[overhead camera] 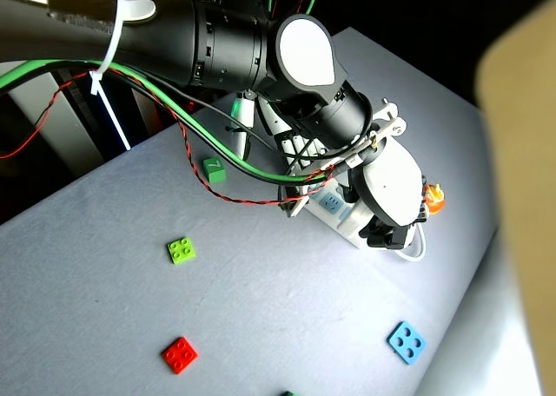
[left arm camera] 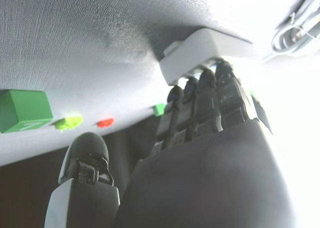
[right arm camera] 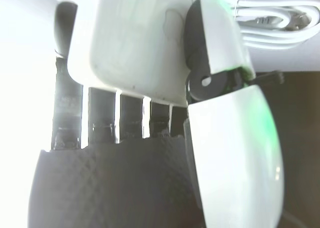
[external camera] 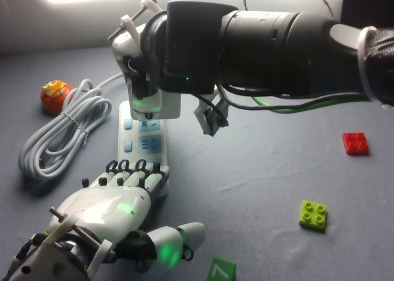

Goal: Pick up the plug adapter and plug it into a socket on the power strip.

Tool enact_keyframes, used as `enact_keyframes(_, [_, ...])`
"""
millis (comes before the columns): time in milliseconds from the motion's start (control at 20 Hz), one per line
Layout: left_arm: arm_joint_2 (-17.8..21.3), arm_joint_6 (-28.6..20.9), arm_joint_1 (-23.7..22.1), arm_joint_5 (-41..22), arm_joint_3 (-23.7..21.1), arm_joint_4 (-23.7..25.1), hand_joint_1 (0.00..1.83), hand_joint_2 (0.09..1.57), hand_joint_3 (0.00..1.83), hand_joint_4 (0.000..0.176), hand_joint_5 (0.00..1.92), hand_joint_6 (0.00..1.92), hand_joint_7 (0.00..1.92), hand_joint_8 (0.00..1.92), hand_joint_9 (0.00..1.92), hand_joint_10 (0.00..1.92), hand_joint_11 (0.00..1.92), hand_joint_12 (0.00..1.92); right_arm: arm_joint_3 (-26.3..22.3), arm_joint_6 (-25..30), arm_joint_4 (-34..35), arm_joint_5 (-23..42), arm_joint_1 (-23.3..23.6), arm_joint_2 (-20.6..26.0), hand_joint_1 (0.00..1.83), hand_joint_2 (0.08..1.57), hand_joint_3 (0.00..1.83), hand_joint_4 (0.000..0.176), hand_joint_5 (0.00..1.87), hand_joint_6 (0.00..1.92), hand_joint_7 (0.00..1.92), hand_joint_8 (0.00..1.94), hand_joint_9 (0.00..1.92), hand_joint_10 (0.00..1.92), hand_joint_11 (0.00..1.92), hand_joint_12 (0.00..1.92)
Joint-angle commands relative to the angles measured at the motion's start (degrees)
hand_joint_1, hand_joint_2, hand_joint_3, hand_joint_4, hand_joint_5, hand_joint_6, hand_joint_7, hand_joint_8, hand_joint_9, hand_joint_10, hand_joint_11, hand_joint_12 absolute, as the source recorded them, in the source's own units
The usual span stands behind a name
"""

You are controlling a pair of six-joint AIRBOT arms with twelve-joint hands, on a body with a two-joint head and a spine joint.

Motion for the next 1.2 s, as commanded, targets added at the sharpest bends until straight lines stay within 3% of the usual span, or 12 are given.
enact_keyframes(0, [-0.1, -0.4, 0.4, -0.5, -0.2, 0.3, 0.00, 1.24, 0.00, 0.000, 0.05, 0.01, 0.05, 0.01, 0.04, 0.01, 0.02, 0.02, 0.2, 0.2, -3.1, 2.6, 0.4, 0.1, 1.21, 1.12, 0.00, 0.023, 0.94, 1.05, 1.02, 0.95, 1.05, 0.37, 0.61, 1.28])
enact_keyframes(700, [-0.1, -0.8, 0.0, -0.5, 0.5, 0.3, 0.00, 1.24, 0.00, 0.000, 0.05, 0.00, 0.05, 0.00, 0.04, 0.00, 0.02, 0.01, 2.4, 1.2, -3.5, 4.8, -1.0, -0.4, 1.21, 1.11, 0.00, 0.032, 0.96, 1.04, 1.02, 0.93, 1.03, 0.41, 0.59, 1.31])
enact_keyframes(1100, [-0.1, -0.8, 0.0, -0.5, 0.5, 0.3, 0.00, 1.25, 0.00, 0.000, 0.05, 0.00, 0.05, 0.00, 0.03, 0.00, 0.01, 0.01, 2.9, -1.3, -3.5, 5.2, -0.8, -2.6, 1.22, 1.10, 0.00, 0.029, 0.98, 0.99, 1.06, 0.87, 1.05, 0.41, 0.63, 1.27])
enact_keyframes(1150, [-0.1, -0.8, 0.0, -0.5, 0.5, 0.3, 0.00, 1.24, 0.00, 0.000, 0.07, 0.01, 0.07, 0.01, 0.05, 0.01, 0.03, 0.02, 3.2, -1.9, -3.5, 5.0, -0.8, -3.1, 1.22, 1.10, 0.00, 0.020, 0.97, 1.00, 1.08, 0.86, 1.06, 0.41, 0.63, 1.27])
